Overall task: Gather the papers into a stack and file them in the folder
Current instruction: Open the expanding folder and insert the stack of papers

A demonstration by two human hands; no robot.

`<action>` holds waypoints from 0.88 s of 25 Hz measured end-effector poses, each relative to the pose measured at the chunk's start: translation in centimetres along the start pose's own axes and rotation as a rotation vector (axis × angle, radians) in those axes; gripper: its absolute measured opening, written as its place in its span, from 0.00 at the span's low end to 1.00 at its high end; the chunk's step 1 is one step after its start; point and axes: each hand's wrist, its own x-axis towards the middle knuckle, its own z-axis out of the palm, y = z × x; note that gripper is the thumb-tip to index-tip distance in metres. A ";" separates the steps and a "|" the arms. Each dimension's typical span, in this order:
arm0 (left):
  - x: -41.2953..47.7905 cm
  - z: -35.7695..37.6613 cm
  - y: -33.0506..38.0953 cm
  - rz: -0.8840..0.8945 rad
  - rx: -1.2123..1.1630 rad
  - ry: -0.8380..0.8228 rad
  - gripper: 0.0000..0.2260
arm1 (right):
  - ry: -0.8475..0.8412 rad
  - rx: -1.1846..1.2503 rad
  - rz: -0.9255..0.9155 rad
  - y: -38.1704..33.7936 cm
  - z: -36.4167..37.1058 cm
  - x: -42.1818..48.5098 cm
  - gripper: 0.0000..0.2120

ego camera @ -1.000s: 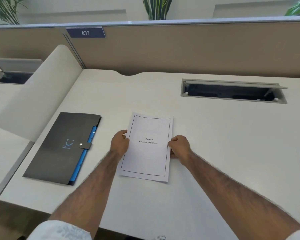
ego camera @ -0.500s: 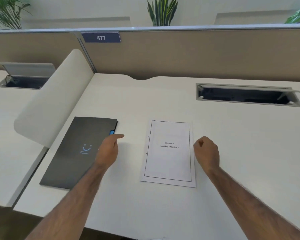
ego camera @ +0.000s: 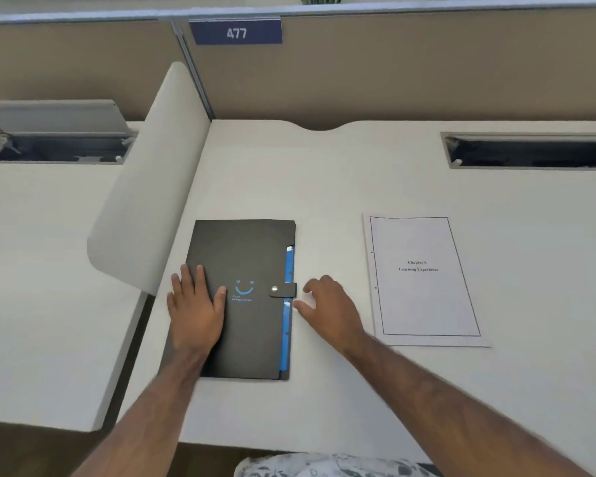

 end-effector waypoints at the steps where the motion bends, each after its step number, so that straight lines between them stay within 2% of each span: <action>1: -0.1 0.2 0.9 -0.022 0.007 0.009 0.30 | 0.002 -0.009 -0.016 -0.6 0.3 0.3 0.18; 4: 0.4 0.9 3.5 -0.054 -0.010 -0.003 0.30 | 0.054 -0.042 -0.026 -1.4 -0.2 2.0 0.20; 10: 0.9 1.8 7.9 -0.127 -0.041 -0.024 0.31 | 0.124 -0.260 0.047 -1.3 -0.9 5.0 0.31; 15: 0.9 2.7 7.4 -0.107 0.008 0.022 0.32 | 0.238 -0.428 -0.034 -1.9 0.1 5.6 0.20; 19: 1.0 2.9 7.5 -0.105 0.020 0.039 0.33 | 0.204 -0.656 -0.086 -2.8 0.6 5.6 0.09; 22: 0.9 3.0 7.4 -0.100 0.033 0.057 0.33 | 0.140 -0.725 -0.130 -3.0 1.3 5.2 0.12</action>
